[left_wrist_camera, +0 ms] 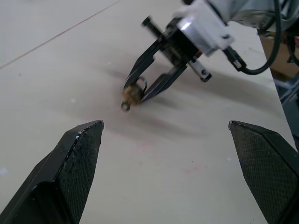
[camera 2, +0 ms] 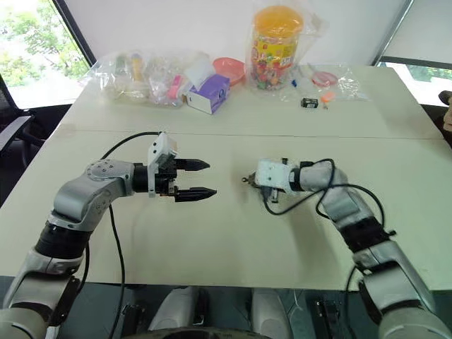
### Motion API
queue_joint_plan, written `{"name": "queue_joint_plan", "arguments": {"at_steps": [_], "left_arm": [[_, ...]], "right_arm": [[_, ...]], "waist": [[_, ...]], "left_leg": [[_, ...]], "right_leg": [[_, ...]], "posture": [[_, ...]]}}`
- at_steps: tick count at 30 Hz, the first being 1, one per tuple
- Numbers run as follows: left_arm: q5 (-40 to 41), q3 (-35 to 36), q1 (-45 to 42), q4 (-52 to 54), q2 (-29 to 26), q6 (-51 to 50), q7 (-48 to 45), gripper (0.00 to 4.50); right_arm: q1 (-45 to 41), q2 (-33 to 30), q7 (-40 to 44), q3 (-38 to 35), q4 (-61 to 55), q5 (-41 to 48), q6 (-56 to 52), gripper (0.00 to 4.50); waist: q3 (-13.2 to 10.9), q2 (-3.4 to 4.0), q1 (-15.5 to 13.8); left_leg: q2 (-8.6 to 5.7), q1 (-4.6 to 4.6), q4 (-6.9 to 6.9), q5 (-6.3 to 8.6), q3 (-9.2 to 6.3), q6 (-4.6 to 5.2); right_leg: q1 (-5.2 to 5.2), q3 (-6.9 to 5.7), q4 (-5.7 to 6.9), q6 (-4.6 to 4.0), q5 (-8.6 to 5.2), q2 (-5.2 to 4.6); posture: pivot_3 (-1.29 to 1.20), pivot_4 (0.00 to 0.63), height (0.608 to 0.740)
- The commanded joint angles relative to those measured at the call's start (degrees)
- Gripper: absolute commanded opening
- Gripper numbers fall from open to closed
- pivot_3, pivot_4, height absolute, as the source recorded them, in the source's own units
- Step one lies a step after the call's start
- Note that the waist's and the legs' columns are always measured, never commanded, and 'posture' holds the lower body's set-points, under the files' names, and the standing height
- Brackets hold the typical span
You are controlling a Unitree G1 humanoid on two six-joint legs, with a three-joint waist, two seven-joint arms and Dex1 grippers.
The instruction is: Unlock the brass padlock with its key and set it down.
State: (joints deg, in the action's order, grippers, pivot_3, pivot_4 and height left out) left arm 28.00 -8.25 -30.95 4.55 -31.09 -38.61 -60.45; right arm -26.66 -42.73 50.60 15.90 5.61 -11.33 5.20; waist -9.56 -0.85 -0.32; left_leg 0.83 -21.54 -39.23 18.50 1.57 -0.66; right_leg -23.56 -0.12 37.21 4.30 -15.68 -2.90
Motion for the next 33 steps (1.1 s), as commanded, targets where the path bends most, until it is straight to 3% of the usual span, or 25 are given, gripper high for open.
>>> {"name": "queue_joint_plan", "arguments": {"at_steps": [1,5,12,15,18,29,32,33], "left_arm": [[1.6,0.3,-3.8,-1.6,1.6,0.1,-1.9,4.50],[2.0,-0.5,-7.3,-5.5,4.2,0.1,-4.4,4.50],[0.9,-1.4,-10.2,-9.5,6.9,2.5,-6.7,4.50],[0.8,-1.2,-10.6,-10.0,7.1,2.9,-6.9,3.63],[0.5,-1.1,-11.0,-10.5,7.4,2.8,-5.9,2.14],[0.7,-1.1,-10.8,-9.7,9.2,2.8,-5.1,2.14],[0.6,-1.3,-10.7,-9.7,9.3,3.0,-5.5,1.23],[0.4,-1.4,-10.7,-9.7,9.2,3.2,-5.7,0.73]], "right_arm": [[3.5,-2.5,-4.4,-5.6,-14.0,-2.0,4.4,0.66],[7.6,-2.9,-5.1,-9.1,-26.5,-1.3,1.3,0.66],[8.4,-1.8,-4.6,-9.1,-33.2,-1.6,-4.5,0.66],[8.4,-1.9,-4.5,-8.7,-33.7,-1.8,-5.1,0.66],[8.1,-1.8,-4.3,-8.3,-33.9,-1.9,-5.4,0.66],[7.7,-1.7,-3.8,-7.3,-33.6,-2.0,-5.2,0.66],[7.5,-1.6,-3.8,-7.2,-33.5,-2.0,-5.3,0.66],[7.5,-1.5,-3.8,-7.2,-33.5,-2.1,-5.4,0.66]], "waist": [[0.0,0.00,0.0],[0.0,0.00,0.1],[0.0,0.00,0.3],[0.0,0.00,0.1],[0.0,0.00,0.0],[0.0,0.00,-0.1],[0.0,0.00,-0.1],[0.0,0.00,0.0]], "left_leg": [[0.01,-0.02,0.00,0.00,0.00,0.00],[0.09,0.01,0.01,-0.01,-0.02,-0.01],[0.07,0.07,0.01,-0.01,-0.02,-0.02],[0.07,0.06,0.01,-0.01,-0.02,-0.01],[0.06,0.06,0.01,-0.01,-0.02,-0.01],[0.05,0.05,0.01,-0.01,-0.02,-0.01],[0.05,0.06,0.00,-0.01,-0.02,-0.01],[0.05,0.06,0.00,-0.01,-0.02,-0.01]], "right_leg": [[-0.03,0.00,0.00,0.00,0.00,0.02],[-0.04,-0.01,0.04,0.00,0.00,0.24],[0.01,0.00,0.07,0.00,0.00,0.29],[0.01,-0.01,0.05,-0.01,-0.01,0.29],[0.01,-0.01,0.04,-0.01,-0.01,0.28],[0.01,-0.01,0.04,0.00,-0.01,0.28],[0.01,-0.01,0.04,0.00,-0.01,0.28],[0.01,-0.01,0.04,0.00,-0.01,0.28]], "posture": [[0.00,0.150,0.740],[0.00,0.150,0.740],[0.00,0.150,0.740],[0.00,0.150,0.740],[0.00,0.150,0.740],[0.00,0.150,0.740],[0.00,0.150,0.740],[0.00,0.150,0.740]]}}
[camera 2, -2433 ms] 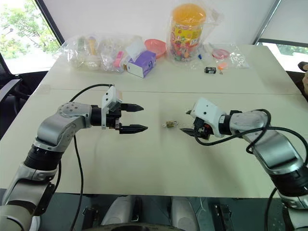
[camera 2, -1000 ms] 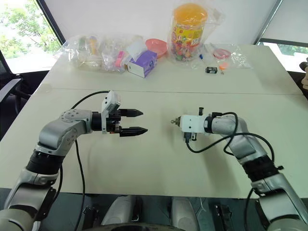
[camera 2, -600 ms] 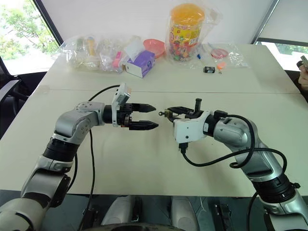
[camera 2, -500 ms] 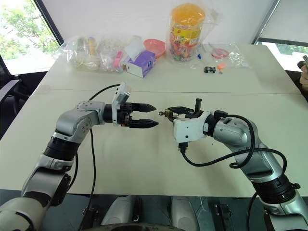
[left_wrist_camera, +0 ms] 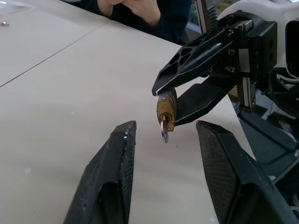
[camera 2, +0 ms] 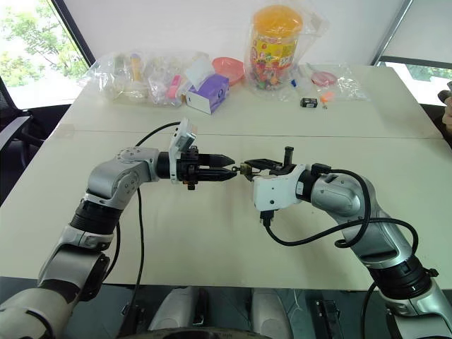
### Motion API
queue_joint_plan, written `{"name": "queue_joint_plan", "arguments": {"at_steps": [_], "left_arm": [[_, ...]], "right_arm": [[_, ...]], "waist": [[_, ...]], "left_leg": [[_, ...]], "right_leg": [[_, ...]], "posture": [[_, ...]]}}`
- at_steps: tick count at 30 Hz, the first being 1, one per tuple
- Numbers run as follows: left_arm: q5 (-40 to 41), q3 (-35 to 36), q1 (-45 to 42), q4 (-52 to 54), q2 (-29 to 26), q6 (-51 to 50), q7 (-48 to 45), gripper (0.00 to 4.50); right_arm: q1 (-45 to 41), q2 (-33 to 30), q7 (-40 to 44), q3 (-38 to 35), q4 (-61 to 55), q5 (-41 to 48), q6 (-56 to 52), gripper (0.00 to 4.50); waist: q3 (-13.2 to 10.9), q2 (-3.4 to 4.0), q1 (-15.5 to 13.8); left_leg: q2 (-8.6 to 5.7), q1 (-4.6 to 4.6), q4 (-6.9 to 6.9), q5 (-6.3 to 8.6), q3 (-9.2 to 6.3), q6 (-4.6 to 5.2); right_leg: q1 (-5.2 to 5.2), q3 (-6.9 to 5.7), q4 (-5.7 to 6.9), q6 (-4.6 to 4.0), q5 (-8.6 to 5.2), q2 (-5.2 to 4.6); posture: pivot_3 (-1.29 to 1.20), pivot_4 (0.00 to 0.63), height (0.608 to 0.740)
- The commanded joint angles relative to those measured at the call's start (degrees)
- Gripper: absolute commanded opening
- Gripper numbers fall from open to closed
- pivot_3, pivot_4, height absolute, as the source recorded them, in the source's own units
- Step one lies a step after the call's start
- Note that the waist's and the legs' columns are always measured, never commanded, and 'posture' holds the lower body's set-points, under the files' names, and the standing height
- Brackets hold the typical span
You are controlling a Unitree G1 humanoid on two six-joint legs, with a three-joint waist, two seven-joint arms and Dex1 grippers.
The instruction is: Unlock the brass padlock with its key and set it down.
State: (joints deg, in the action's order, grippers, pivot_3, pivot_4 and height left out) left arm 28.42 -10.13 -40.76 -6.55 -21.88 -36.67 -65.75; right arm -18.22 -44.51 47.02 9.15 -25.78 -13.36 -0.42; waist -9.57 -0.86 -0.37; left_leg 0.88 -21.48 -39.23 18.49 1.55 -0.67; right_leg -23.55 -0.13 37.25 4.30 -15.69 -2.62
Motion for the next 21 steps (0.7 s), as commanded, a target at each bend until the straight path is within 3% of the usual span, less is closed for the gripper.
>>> {"name": "queue_joint_plan", "arguments": {"at_steps": [1,2,10,18,21], "left_arm": [[-0.1,0.4,-0.8,1.5,-0.1,1.3,-0.5,0.25],[-0.1,0.3,-0.8,1.5,-0.1,1.3,-0.6,0.04],[-3.4,-1.6,-0.1,2.3,-0.7,5.2,-1.3,0.04],[-11.1,-2.4,1.8,1.9,2.0,24.6,1.8,0.04],[-16.5,-4.5,2.3,0.0,2.4,39.2,0.6,0.04]], "right_arm": [[-1.0,0.3,-0.2,-0.5,-2.2,-0.1,0.2,0.66],[-1.0,0.3,-0.2,-0.5,-2.2,-0.1,0.2,0.66],[-1.1,0.8,0.3,-0.9,-3.0,1.1,-1.6,0.66],[-2.7,4.5,4.9,-3.5,-9.7,15.6,-21.6,0.66],[-4.2,5.4,6.1,-3.8,-11.3,20.8,-29.1,0.66]], "waist": [[0.0,0.00,0.0],[0.0,0.00,0.0],[0.0,0.00,-0.1],[0.0,0.00,-0.2],[0.0,0.01,-0.2]], "left_leg": [[0.00,0.00,0.00,0.00,0.00,0.00],[0.00,0.00,0.00,0.00,0.00,0.00],[0.00,0.00,0.00,0.00,0.00,0.00],[0.01,-0.01,0.00,0.00,0.00,0.00],[0.01,0.00,0.00,0.00,0.00,0.00]], "right_leg": [[0.00,0.00,0.00,0.00,0.00,0.00],[0.00,0.00,0.00,0.00,0.00,0.00],[0.00,-0.01,0.00,0.00,0.00,0.00],[0.00,0.01,0.00,0.00,0.00,-0.04],[0.00,0.01,0.00,0.00,0.00,-0.04]], "posture": [[0.00,0.150,0.740],[0.00,0.150,0.740],[0.00,0.150,0.740],[0.00,0.150,0.740],[0.00,0.150,0.740]]}}
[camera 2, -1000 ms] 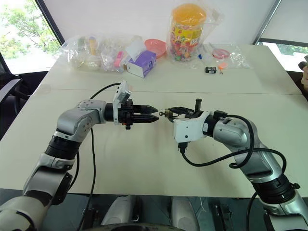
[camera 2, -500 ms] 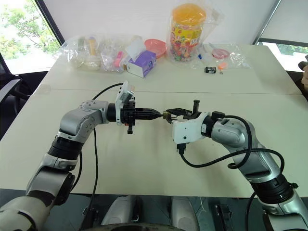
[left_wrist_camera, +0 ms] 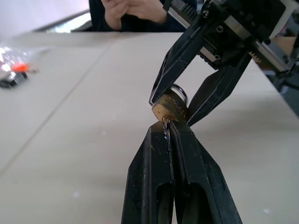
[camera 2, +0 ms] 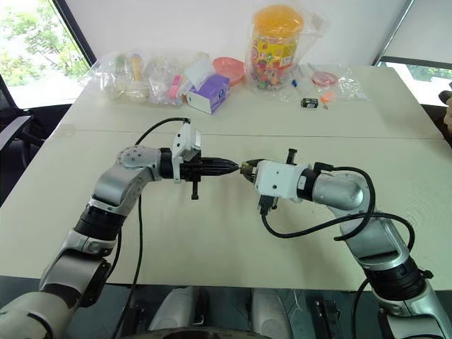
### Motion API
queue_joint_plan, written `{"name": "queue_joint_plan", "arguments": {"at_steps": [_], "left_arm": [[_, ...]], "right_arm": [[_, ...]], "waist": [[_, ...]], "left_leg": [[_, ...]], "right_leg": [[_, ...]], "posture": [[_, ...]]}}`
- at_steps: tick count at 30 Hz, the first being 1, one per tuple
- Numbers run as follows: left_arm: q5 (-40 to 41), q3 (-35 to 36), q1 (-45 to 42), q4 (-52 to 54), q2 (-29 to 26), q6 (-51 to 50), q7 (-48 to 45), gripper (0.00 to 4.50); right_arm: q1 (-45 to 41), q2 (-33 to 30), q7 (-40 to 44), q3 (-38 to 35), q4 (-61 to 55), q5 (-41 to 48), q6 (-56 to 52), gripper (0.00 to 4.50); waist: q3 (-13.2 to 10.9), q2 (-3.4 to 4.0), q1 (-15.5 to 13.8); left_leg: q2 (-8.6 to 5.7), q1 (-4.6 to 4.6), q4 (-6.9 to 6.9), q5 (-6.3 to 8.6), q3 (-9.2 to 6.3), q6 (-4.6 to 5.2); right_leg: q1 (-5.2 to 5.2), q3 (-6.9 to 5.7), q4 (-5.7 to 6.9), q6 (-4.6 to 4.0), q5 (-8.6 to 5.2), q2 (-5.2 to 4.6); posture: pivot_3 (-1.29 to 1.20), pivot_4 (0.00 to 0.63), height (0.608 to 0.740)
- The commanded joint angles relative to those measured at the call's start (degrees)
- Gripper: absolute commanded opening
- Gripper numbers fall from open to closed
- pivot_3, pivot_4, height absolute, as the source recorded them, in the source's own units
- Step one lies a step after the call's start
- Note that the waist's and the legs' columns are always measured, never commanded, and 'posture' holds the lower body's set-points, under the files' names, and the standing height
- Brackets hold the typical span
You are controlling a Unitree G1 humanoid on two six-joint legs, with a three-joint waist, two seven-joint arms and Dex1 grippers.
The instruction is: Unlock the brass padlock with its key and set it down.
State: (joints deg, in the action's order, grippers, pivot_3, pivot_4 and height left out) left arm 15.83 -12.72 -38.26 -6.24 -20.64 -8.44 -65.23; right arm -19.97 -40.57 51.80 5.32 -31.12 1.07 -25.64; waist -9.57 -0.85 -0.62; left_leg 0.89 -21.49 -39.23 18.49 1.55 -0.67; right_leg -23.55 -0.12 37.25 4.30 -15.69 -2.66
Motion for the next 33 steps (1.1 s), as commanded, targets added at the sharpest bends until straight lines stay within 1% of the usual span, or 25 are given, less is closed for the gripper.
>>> {"name": "queue_joint_plan", "arguments": {"at_steps": [1,3,5,8,11,13,14,15,16,17,18,19,23,26,33], "left_arm": [[-4.9,-2.4,-0.1,-0.9,1.1,13.8,-0.5,0.04],[-5.2,-2.7,0.0,-1.9,1.1,15.1,-1.4,0.04],[-3.6,-2.0,0.2,-1.9,0.8,9.9,-1.5,0.04],[0.9,-0.6,-0.3,-1.2,-0.5,-1.9,-2.8,0.04],[12.3,4.2,-3.1,-0.4,-1.0,-23.0,-2.2,0.04],[18.8,7.2,-5.3,-1.1,-1.3,-34.1,-1.7,0.60],[21.0,8.1,-5.9,-1.1,-1.6,-37.9,-2.0,0.91],[21.9,8.7,-6.2,-1.3,-1.4,-39.8,-1.3,1.43],[22.0,9.1,-6.2,-1.4,-1.1,-40.8,-0.2,1.92],[22.2,9.1,-6.1,-1.2,-1.0,-41.7,0.1,2.31],[22.5,8.8,-5.8,-0.7,-1.2,-42.4,-0.2,2.82],[22.7,8.4,-5.5,-0.3,-1.1,-43.1,-0.1,3.11],[22.7,6.5,-4.8,0.8,-0.4,-44.6,-0.4,3.11],[19.4,2.8,-3.4,1.9,-0.6,-41.6,-0.7,3.11],[17.1,2.2,-3.3,0.2,1.1,-38.4,1.6,3.11]], "right_arm": [[-2.7,1.3,1.5,0.1,-6.3,7.0,-5.0,0.66],[-3.3,0.6,1.8,0.5,-6.2,6.7,-5.0,0.66],[-3.5,-0.1,1.7,1.0,-6.1,5.8,-4.2,0.66],[-3.4,-1.4,1.4,1.8,-5.6,4.2,-2.1,0.66],[-2.3,-3.5,1.3,3.3,-4.7,0.9,2.3,0.66],[-1.6,-4.0,1.0,3.9,-3.9,-0.3,4.1,0.66],[-1.4,-4.2,0.9,4.1,-3.5,-0.7,5.0,0.66],[-1.3,-4.3,0.7,4.2,-3.1,-1.1,5.7,0.66],[-1.2,-4.3,0.6,4.4,-2.9,-1.4,6.2,0.66],[-1.2,-4.3,0.5,4.5,-2.8,-1.6,6.5,0.66],[-1.3,-4.2,0.4,4.6,-2.8,-1.6,6.6,0.66],[-1.4,-4.1,0.3,4.7,-2.8,-1.7,6.7,0.66],[-1.7,-3.9,0.4,4.9,-2.7,-2.1,7.0,0.66],[-1.8,-3.9,0.4,4.9,-2.7,-2.3,7.2,0.66],[-2.0,-3.6,0.3,4.9,-2.5,-2.6,7.5,0.66]], "waist": [[0.0,0.00,0.0],[0.0,0.00,0.0],[0.0,0.00,0.0],[0.0,0.00,0.0],[0.0,-0.01,0.2],[0.0,-0.03,0.3],[0.0,-0.03,0.4],[0.0,-0.03,0.4],[0.0,-0.02,0.5],[0.0,-0.02,0.5],[0.0,-0.02,0.5],[0.0,-0.02,0.5],[0.0,-0.02,0.4],[0.0,-0.02,0.3],[0.0,-0.02,0.2]], "left_leg": [[0.00,0.01,0.00,0.00,0.00,0.00],[0.00,0.01,0.00,0.00,0.00,0.00],[-0.01,0.00,0.00,0.01,0.00,0.01],[-0.02,-0.01,0.00,0.01,0.00,0.02],[-0.02,-0.01,0.00,0.01,0.00,0.03],[-0.01,-0.02,-0.01,0.01,-0.02,0.03],[-0.01,-0.02,-0.02,0.01,-0.03,0.03],[-0.01,-0.02,-0.02,0.01,-0.04,0.03],[-0.01,-0.02,-0.01,0.01,-0.04,0.03],[-0.01,-0.02,-0.01,0.01,-0.04,0.03],[-0.01,-0.01,-0.01,0.01,-0.04,0.03],[-0.01,-0.02,-0.01,0.01,-0.04,0.02],[0.00,-0.01,-0.01,0.00,-0.04,0.01],[-0.01,-0.02,-0.01,0.00,-0.04,0.01],[-0.01,-0.01,-0.02,0.00,-0.03,0.00]], "right_leg": [[0.00,0.00,0.00,0.00,0.00,0.00],[0.01,0.00,0.00,0.00,0.00,0.00],[0.01,0.00,0.00,0.00,0.00,0.00],[0.00,-0.02,0.00,0.00,0.00,0.02],[0.00,-0.03,0.00,0.01,0.00,0.04],[0.00,-0.05,0.02,0.02,0.00,0.07],[-0.01,-0.06,0.02,0.02,0.00,0.09],[-0.01,-0.06,0.02,0.02,0.00,0.10],[-0.01,-0.06,0.02,0.02,0.00,0.10],[-0.01,-0.06,0.02,0.02,0.00,0.09],[-0.01,-0.05,0.02,0.02,0.00,0.08],[-0.01,-0.05,0.03,0.02,0.00,0.08],[-0.01,-0.04,0.03,0.02,0.00,0.06],[0.00,-0.02,0.02,0.02,0.00,0.04],[0.00,-0.01,0.02,0.01,-0.01,0.04]], "posture": [[0.00,0.150,0.740],[0.00,0.150,0.740],[0.00,0.150,0.740],[0.00,0.150,0.740],[0.00,0.150,0.740],[0.00,0.150,0.740],[0.00,0.150,0.740],[0.00,0.150,0.740],[0.00,0.150,0.740],[0.00,0.150,0.740],[0.00,0.150,0.740],[0.00,0.150,0.740],[0.00,0.150,0.740],[0.00,0.150,0.740],[0.00,0.150,0.740]]}}
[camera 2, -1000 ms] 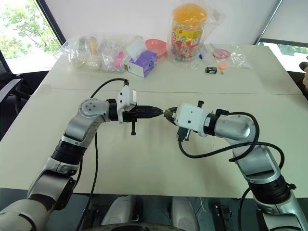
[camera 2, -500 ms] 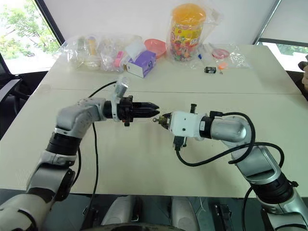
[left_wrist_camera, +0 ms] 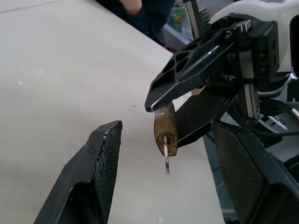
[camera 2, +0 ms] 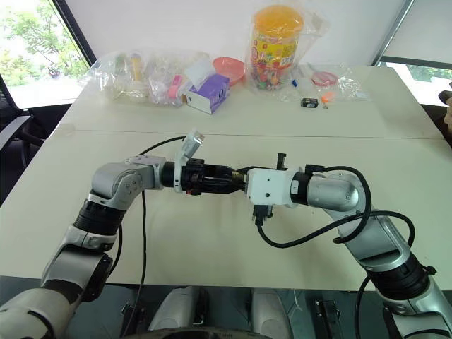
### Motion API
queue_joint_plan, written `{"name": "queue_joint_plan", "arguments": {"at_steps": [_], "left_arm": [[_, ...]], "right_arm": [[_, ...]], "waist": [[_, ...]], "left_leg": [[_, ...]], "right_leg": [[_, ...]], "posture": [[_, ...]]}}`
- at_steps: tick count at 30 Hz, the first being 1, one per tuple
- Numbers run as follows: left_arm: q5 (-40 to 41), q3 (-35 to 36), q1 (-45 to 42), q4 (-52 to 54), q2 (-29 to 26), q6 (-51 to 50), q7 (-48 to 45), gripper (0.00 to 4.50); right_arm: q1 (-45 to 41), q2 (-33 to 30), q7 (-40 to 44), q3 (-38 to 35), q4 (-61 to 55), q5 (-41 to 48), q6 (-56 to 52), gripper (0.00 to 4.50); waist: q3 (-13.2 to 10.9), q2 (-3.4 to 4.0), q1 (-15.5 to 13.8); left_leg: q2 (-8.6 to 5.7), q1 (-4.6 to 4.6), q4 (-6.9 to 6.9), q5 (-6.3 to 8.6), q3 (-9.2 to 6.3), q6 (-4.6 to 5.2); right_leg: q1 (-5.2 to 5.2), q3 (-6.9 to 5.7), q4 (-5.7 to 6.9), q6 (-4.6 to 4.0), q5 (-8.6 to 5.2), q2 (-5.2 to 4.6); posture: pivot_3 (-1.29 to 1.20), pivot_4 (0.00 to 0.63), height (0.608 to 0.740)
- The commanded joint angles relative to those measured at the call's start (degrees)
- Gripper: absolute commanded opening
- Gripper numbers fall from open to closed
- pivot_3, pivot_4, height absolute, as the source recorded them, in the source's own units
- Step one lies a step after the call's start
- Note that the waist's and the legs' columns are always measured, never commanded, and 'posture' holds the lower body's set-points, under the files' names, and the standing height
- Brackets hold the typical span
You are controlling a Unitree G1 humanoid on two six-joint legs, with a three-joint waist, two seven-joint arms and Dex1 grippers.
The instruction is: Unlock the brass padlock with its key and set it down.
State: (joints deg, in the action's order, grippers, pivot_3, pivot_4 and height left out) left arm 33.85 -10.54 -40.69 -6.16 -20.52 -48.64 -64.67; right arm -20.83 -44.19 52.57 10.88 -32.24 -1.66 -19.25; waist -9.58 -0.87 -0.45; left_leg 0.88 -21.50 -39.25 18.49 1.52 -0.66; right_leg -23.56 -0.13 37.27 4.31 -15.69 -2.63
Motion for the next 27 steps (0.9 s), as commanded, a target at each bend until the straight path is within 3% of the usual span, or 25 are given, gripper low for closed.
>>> {"name": "queue_joint_plan", "arguments": {"at_steps": [1,4,5,7,12,22,27], "left_arm": [[-0.9,0.2,-1.0,-0.1,1.2,1.9,1.2,3.11],[-0.4,1.1,-1.5,-0.6,1.6,1.5,1.3,3.11],[-0.2,1.3,-1.6,-0.6,1.8,1.4,1.4,2.88],[-0.2,1.4,-1.7,-0.7,1.9,1.3,1.5,2.32],[0.2,1.9,-1.7,-0.4,1.7,0.9,1.4,0.02],[0.1,1.1,-1.5,0.0,0.7,1.2,1.0,0.02],[-0.6,0.7,-1.5,0.0,-0.1,2.2,0.2,0.00]], "right_arm": [[-1.2,0.0,-0.5,-0.7,-1.4,0.1,1.1,0.66],[-1.1,0.0,-0.4,-0.7,-1.3,-0.1,1.2,0.66],[-1.1,0.0,-0.4,-0.7,-1.3,-0.2,1.3,0.66],[-1.1,-0.1,-0.4,-0.7,-1.1,-0.3,1.5,0.66],[-1.3,0.0,-0.5,-0.5,-0.7,-0.6,2.1,0.66],[-1.5,0.3,0.3,-0.5,-0.4,0.5,0.8,0.66],[-0.1,-1.2,1.4,-2.5,-1.6,2.4,-1.9,3.17]], "waist": [[0.0,0.00,0.0],[0.0,0.00,0.0],[0.0,0.00,0.0],[0.0,0.00,-0.1],[0.0,0.00,-0.1],[0.0,0.00,-0.1],[0.0,0.00,0.0]], "left_leg": [[0.00,0.00,0.00,0.00,0.00,0.00],[0.00,0.00,0.00,0.00,0.00,0.00],[0.00,0.00,0.00,0.00,0.00,0.00],[0.00,0.00,0.00,0.00,0.00,0.00],[0.00,0.00,0.00,0.00,0.00,0.00],[0.00,0.00,0.00,0.00,0.00,0.00],[0.00,0.00,0.00,0.00,0.00,0.00]], "right_leg": [[0.00,0.00,0.00,0.00,0.00,0.00],[0.00,0.00,0.00,0.00,0.00,0.00],[0.00,0.00,0.00,0.00,0.00,0.00],[0.00,0.00,0.00,0.00,0.00,0.00],[0.00,-0.01,0.00,0.00,0.00,0.00],[0.00,-0.01,0.00,0.00,0.00,0.00],[0.00,-0.01,0.00,0.00,0.00,0.00]], "posture": [[0.00,0.150,0.740],[0.00,0.150,0.740],[0.00,0.150,0.740],[0.00,0.150,0.740],[0.00,0.150,0.740],[0.00,0.150,0.740],[0.00,0.150,0.740]]}}
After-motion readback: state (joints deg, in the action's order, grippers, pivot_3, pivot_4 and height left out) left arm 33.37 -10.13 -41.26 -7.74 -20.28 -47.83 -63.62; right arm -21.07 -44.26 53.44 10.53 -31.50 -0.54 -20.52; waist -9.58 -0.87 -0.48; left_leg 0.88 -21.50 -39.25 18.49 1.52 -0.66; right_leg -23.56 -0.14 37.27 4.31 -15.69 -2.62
